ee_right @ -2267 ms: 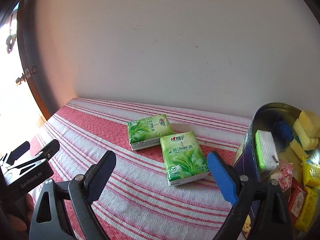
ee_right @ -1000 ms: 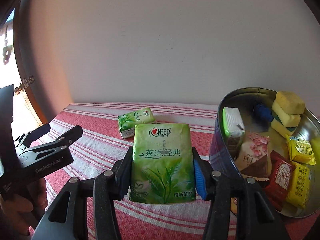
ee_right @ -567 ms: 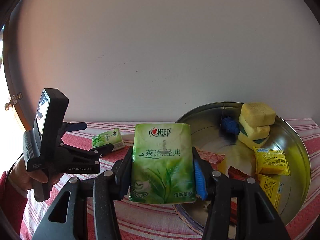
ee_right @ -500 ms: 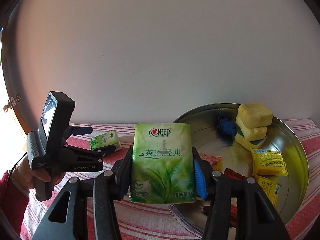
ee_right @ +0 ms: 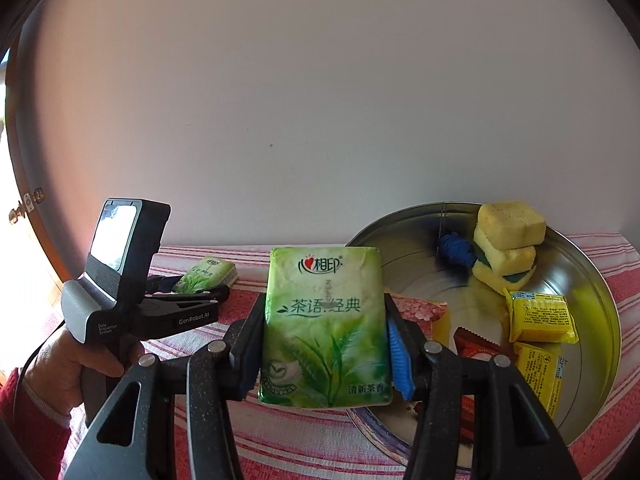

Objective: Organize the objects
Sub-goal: 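Grasp a green tissue pack with the right gripper and the other with the left, then carry both green tissue packs over the tin and open both grippers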

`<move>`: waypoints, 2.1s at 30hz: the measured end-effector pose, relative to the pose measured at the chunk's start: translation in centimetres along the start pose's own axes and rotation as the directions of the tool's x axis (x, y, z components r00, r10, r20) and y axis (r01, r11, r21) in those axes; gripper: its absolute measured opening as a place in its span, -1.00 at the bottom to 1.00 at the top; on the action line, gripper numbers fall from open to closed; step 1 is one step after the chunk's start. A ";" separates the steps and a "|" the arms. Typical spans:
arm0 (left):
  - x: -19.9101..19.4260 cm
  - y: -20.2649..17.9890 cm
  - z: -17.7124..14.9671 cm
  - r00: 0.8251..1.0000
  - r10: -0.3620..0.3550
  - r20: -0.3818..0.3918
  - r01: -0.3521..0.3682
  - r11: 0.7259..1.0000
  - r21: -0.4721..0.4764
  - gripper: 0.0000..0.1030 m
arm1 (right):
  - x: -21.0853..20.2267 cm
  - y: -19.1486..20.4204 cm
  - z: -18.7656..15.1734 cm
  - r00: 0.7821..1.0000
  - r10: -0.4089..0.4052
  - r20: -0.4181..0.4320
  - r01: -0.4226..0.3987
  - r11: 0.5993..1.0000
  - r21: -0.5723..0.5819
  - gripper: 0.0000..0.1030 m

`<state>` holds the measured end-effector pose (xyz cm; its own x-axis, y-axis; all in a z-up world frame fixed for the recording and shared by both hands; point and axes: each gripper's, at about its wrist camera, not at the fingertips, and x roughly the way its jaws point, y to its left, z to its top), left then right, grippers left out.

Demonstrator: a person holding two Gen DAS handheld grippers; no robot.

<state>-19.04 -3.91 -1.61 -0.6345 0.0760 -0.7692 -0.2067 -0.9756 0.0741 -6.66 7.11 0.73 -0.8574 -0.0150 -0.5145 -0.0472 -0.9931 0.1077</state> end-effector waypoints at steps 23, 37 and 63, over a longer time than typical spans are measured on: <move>-15.2 -6.9 -9.8 0.897 0.206 0.390 -0.139 0.971 -0.194 0.02 | -6.5 -1.3 -4.0 0.941 -0.155 0.301 0.159 0.987 0.011 0.07; -13.4 -5.8 -9.2 0.917 0.130 0.378 -0.067 0.982 -0.176 0.02 | -5.2 -0.3 -3.4 0.947 -0.130 0.295 0.154 0.986 -0.063 0.07; -14.8 -8.3 -10.0 0.897 0.113 0.426 -0.055 0.988 -0.147 0.02 | -6.1 -4.5 -3.3 0.931 -0.216 0.295 0.228 0.974 -0.004 0.07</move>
<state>-0.50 0.98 2.78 -0.9104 0.0458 -0.4113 -0.0600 -0.9980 0.0218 0.45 11.28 0.61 -0.9389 0.2351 -0.2512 -0.2389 -0.9709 -0.0159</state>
